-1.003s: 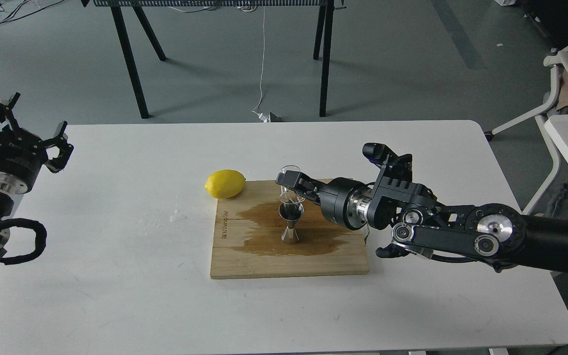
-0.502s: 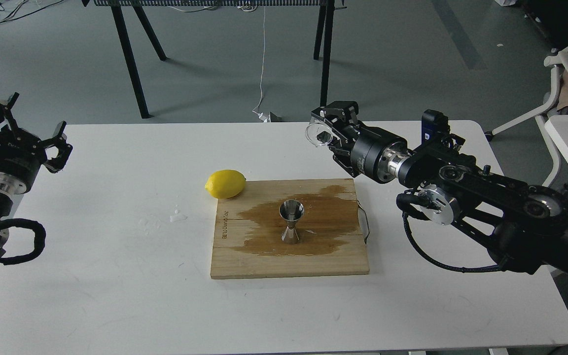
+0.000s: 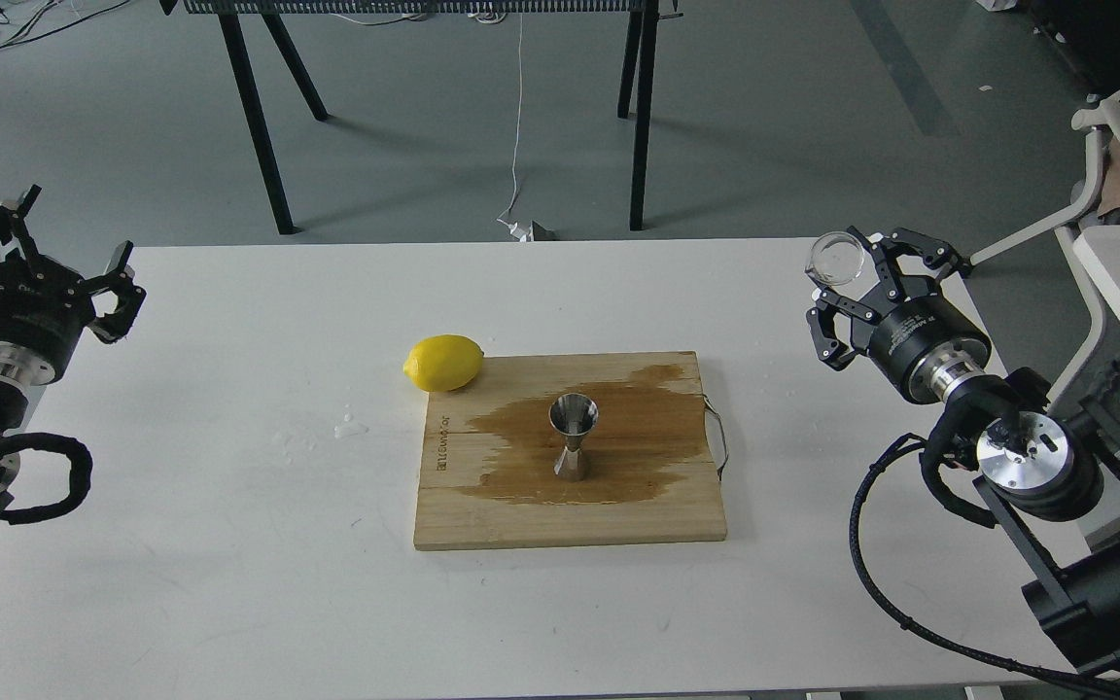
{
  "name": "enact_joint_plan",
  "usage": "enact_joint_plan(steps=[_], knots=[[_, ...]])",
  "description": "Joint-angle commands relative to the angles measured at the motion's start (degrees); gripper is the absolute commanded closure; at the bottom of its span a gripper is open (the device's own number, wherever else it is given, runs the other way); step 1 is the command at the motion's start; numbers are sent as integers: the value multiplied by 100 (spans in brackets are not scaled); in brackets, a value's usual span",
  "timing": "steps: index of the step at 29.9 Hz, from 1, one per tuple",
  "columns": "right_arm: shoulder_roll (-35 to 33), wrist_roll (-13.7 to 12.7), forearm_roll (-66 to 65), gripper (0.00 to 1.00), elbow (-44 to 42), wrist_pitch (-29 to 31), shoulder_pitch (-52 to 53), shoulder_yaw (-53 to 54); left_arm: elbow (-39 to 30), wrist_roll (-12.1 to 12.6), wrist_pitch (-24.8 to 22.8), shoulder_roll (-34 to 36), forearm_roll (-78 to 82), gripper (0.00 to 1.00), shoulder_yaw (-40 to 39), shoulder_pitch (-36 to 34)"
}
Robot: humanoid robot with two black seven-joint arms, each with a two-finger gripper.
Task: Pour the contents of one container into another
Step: 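Carry the glass with the right gripper back away from the board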
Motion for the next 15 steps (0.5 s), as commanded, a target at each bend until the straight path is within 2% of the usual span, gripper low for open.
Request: enact_joint_plan(steps=[1, 8, 15], knots=[[432, -5, 511, 54, -77, 97, -493, 631, 1, 0, 0, 0, -3, 8, 0, 1], [636, 48, 1716, 54, -849, 124, -810, 932, -8, 0, 0, 9, -3, 8, 0, 36], [645, 21, 1963, 54, -1342, 106, -810, 932, 1, 0, 0, 9, -3, 8, 0, 62]])
